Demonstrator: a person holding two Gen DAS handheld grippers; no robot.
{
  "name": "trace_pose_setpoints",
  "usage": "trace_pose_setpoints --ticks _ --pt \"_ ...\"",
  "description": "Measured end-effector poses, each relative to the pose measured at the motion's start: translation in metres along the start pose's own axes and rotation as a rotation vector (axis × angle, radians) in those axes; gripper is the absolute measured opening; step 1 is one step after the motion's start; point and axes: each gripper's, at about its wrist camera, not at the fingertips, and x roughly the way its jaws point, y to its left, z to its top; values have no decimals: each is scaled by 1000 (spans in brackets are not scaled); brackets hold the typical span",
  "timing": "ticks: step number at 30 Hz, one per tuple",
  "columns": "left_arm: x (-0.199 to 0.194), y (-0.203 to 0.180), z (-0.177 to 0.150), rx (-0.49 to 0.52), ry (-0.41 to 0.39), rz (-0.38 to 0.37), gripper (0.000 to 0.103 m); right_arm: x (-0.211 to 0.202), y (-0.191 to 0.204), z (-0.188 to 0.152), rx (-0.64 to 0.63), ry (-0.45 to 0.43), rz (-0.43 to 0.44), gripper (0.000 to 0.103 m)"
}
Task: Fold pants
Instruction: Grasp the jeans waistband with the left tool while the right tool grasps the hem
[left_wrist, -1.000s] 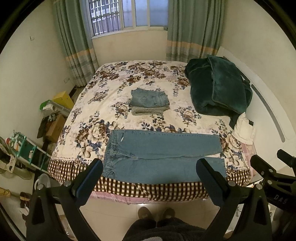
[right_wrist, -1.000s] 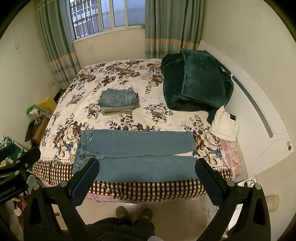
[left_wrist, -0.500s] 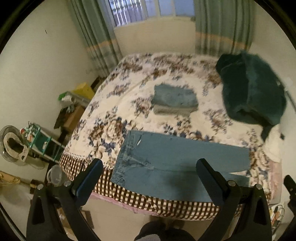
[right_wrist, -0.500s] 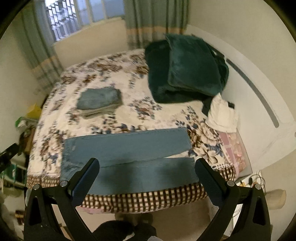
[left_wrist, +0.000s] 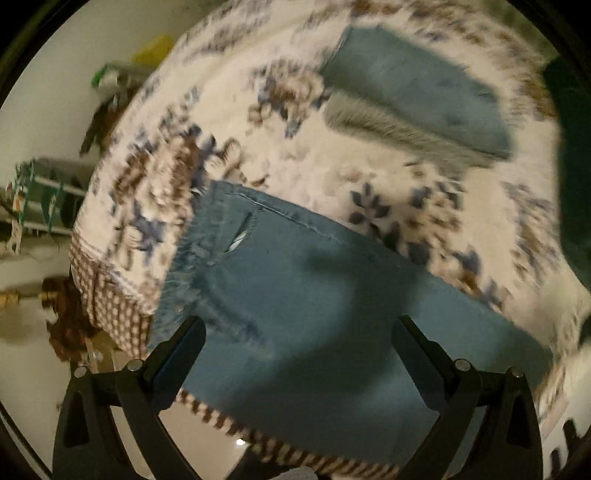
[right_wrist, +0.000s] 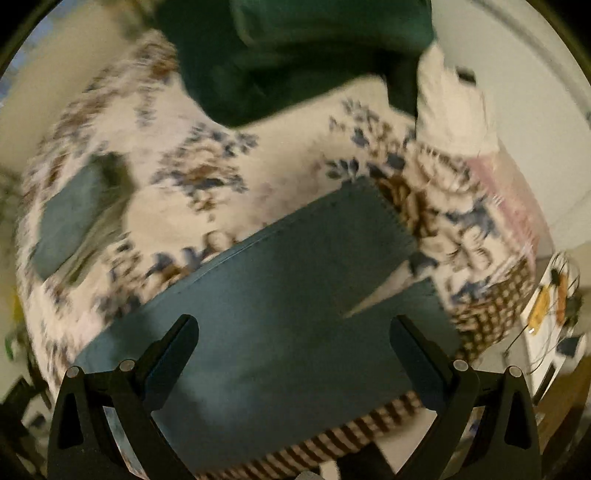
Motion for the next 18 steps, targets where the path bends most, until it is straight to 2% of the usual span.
trace_pose_setpoints --ticks 3,6,8,11,13,15,17,18 --pt "64 -14 36 -51 74 26 103 69 9 29 72 62 -21 103" --pt "112 -28 62 -101 151 8 103 136 15 56 137 126 -43 103" --pt "142 -37 80 -124 195 0 103 168 17 65 172 162 -48 103" --pt "178 -44 96 -141 239 39 103 208 17 75 232 206 -86 103" --pt "195 -41 100 -167 262 63 92 230 15 82 281 224 -101 103" --pt "201 -35 99 -198 270 46 90 245 15 87 313 226 -108 103" --pt "199 -30 97 -228 255 21 82 256 17 90 321 224 -124 103" --pt "194 -29 96 -236 234 15 71 259 17 91 320 221 -126 103"
